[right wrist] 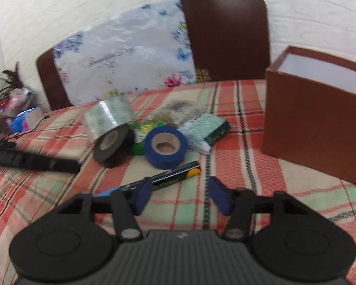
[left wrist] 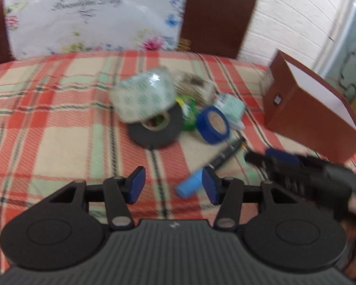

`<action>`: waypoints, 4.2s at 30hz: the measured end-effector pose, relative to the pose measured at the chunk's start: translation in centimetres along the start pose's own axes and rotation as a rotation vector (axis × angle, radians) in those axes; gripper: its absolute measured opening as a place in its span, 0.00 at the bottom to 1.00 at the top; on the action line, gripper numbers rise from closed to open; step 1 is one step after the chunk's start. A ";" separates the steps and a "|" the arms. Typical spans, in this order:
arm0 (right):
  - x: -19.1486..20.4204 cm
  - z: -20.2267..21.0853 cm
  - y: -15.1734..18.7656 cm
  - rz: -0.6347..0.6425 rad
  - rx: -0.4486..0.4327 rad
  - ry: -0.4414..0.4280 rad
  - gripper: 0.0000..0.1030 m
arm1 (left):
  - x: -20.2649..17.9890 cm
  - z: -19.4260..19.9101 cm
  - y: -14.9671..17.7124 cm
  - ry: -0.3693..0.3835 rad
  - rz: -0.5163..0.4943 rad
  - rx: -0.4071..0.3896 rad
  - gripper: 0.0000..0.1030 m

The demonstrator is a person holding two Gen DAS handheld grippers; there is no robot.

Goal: Organize objects
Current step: 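Move the left tool back to the blue-capped marker, then grasp the blue-capped marker with the left tool, then drop the marker into the brown box by opening the left tool, then move the left tool to the blue tape roll and grasp its rim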

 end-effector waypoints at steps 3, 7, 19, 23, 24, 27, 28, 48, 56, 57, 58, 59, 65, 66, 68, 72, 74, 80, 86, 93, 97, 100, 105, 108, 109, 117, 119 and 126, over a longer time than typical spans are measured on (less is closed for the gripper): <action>-1.3 -0.6 -0.2 -0.047 0.020 0.024 0.41 | -1.0 -1.5 1.3 -0.007 -0.072 0.042 0.52; -1.4 -1.8 -0.8 -0.035 0.037 0.050 0.41 | -0.9 -3.4 2.0 -0.046 -0.106 0.073 0.50; -0.6 -5.4 -2.5 -0.053 0.083 -0.159 0.45 | 2.5 -1.8 0.0 0.022 0.190 0.116 0.49; 0.1 -4.1 -0.4 -0.079 0.087 -0.222 0.42 | 1.6 -3.5 0.1 0.050 0.231 0.159 0.49; 0.4 -3.3 0.1 -0.075 0.085 -0.233 0.42 | 1.8 -3.6 -0.2 0.050 0.246 0.153 0.49; 1.2 -0.7 2.4 -0.119 0.102 -0.344 0.42 | 3.0 -3.3 -0.7 0.047 0.312 0.133 0.49; 1.8 0.1 3.1 -0.105 0.104 -0.373 0.44 | 3.5 -3.2 -0.8 0.038 0.325 0.130 0.49; 7.5 4.2 2.6 0.195 -0.046 -0.259 0.18 | 0.4 0.0 -1.7 0.109 0.270 0.076 0.23; 1.3 7.5 -1.5 0.144 -0.253 -0.003 0.18 | -11.5 0.1 -7.6 0.230 0.035 0.000 0.19; -0.2 7.7 -1.9 0.110 -0.265 0.023 0.18 | -13.4 -0.1 -8.1 0.248 0.003 -0.002 0.19; -1.8 8.0 -2.4 0.078 -0.280 0.050 0.18 | -15.2 -0.6 -8.5 0.265 -0.022 0.001 0.18; -3.5 8.3 -2.8 0.047 -0.294 0.078 0.18 | -16.9 -1.0 -8.8 0.279 -0.047 0.001 0.18; -11.6 8.2 -4.5 -0.114 -0.339 0.166 0.18 | -24.9 -5.1 -10.2 0.280 -0.179 -0.012 0.18; -12.6 7.7 -4.6 -0.139 -0.335 0.171 0.18 | -25.7 -6.1 -10.4 0.268 -0.195 -0.010 0.18; -14.2 6.1 -4.9 -0.185 -0.320 0.166 0.19 | -26.6 -8.0 -10.4 0.222 -0.227 -0.010 0.20; -15.4 3.2 -4.8 -0.201 -0.286 0.156 0.23 | -26.3 -9.5 -10.2 0.182 -0.213 0.026 0.22; -15.4 3.5 -4.4 -0.188 -0.316 0.159 0.23 | -25.6 -9.1 -9.9 0.179 -0.223 0.011 0.22; -15.1 5.1 -3.6 -0.172 -0.354 0.201 0.23 | -23.7 -7.0 -8.8 0.156 -0.196 -0.016 0.26; -13.9 7.7 -2.5 -0.196 -0.364 0.223 0.25 | -21.2 -3.4 -6.7 0.154 -0.219 -0.088 0.29; -8.7 8.7 -1.4 -0.128 -0.310 0.164 0.28 | -14.8 -0.4 -5.2 0.083 -0.146 -0.111 0.34; -4.8 7.4 -0.3 -0.078 -0.220 0.066 0.28 | -7.7 0.5 -3.7 -0.025 -0.059 -0.107 0.34; -1.4 6.4 0.8 0.003 -0.162 0.022 0.29 | -1.7 0.7 -2.5 -0.110 0.023 -0.082 0.34; 3.6 3.9 1.7 0.128 -0.069 -0.052 0.34 | 5.0 0.8 -0.7 -0.164 0.139 -0.034 0.34; 5.7 2.0 1.3 0.212 -0.047 -0.070 0.56 | 6.0 1.4 -0.4 -0.141 0.162 -0.034 0.34; 6.1 1.2 1.2 0.238 -0.039 -0.054 0.56 | 5.9 1.6 -0.4 -0.129 0.157 -0.035 0.34; 7.5 -1.2 1.9 0.330 0.018 -0.047 0.53 | 3.2 0.7 0.0 -0.028 0.110 0.002 0.34; 7.9 0.1 2.7 0.377 0.011 -0.036 0.53 | 2.0 -0.1 0.2 0.003 0.103 0.029 0.34; 7.5 3.2 5.3 0.436 -0.019 -0.005 0.53 | -3.1 -2.9 2.0 0.057 -0.008 0.116 0.34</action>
Point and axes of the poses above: each gripper's, at about its wrist camera, not at the fingertips, and z roughly against the way its jaws point, x to its left, y to its underside, the point moved 5 cm from there along -z, roughly the way its jaws point, and after that the axes turned 11 degrees about z, right-handed, at the moved point
